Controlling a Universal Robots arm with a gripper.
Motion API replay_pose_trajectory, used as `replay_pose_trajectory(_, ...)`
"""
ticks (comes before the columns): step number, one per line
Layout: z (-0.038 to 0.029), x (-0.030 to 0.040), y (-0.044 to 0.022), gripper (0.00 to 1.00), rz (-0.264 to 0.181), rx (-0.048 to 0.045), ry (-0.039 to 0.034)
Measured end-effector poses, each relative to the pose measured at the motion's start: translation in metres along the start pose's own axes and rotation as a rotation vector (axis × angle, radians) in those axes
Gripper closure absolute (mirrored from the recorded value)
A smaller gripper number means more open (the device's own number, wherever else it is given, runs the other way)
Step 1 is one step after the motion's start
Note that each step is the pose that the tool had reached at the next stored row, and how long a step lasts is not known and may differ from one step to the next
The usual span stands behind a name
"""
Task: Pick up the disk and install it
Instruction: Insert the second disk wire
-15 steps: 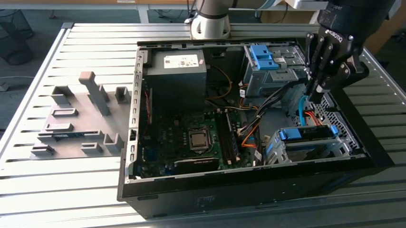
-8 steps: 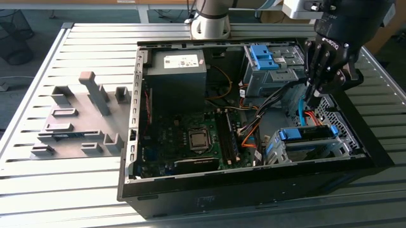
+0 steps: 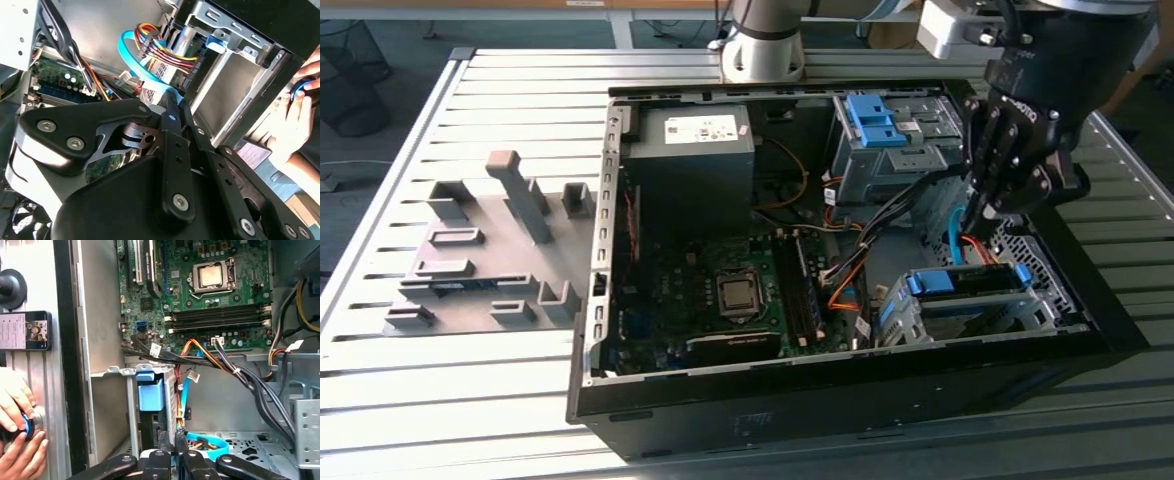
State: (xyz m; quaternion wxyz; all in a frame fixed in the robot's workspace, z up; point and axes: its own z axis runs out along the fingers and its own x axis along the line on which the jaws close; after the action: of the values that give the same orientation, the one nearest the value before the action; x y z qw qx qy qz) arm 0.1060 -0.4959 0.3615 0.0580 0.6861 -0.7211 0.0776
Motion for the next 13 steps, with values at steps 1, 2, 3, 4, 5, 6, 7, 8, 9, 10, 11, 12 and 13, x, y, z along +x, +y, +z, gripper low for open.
replay_pose_trajectory(1,0.0008,0.0012,0.0003,0.84,0.000,0.0004,-0.0064)
replay_pose_trajectory(2,0.0016,0.0021,0.0008,0.84,0.000,0.0009,-0.0141)
replay_pose_trajectory(3,0.0022,0.0026,0.0016,0.84,0.001,0.0020,-0.0217)
replay_pose_trajectory(4,0.0026,0.0032,0.0028,0.84,0.001,0.0064,-0.0270)
replay_pose_trajectory(5,0.0029,0.0037,0.0048,0.84,0.003,0.0136,-0.0292)
replay_pose_trajectory(6,0.0032,0.0043,0.0068,0.84,0.004,0.0212,-0.0312)
replay_pose_trajectory(7,0.0036,0.0048,0.0086,0.84,0.006,0.0293,-0.0330)
replay_pose_trajectory(8,0.0041,0.0055,0.0104,0.84,0.007,0.0374,-0.0344)
replay_pose_trajectory(9,0.0046,0.0066,0.0116,0.84,0.008,0.0431,-0.0359)
replay_pose_trajectory(10,0.0054,0.0085,0.0118,0.84,0.009,0.0456,-0.0390)
replay_pose_trajectory(11,0.0064,0.0109,0.0118,0.84,0.009,0.0464,-0.0427)
replay_pose_trajectory(12,0.0076,0.0135,0.0117,0.84,0.010,0.0464,-0.0482)
replay_pose_trajectory(13,0.0087,0.0156,0.0116,0.84,0.010,0.0460,-0.0553)
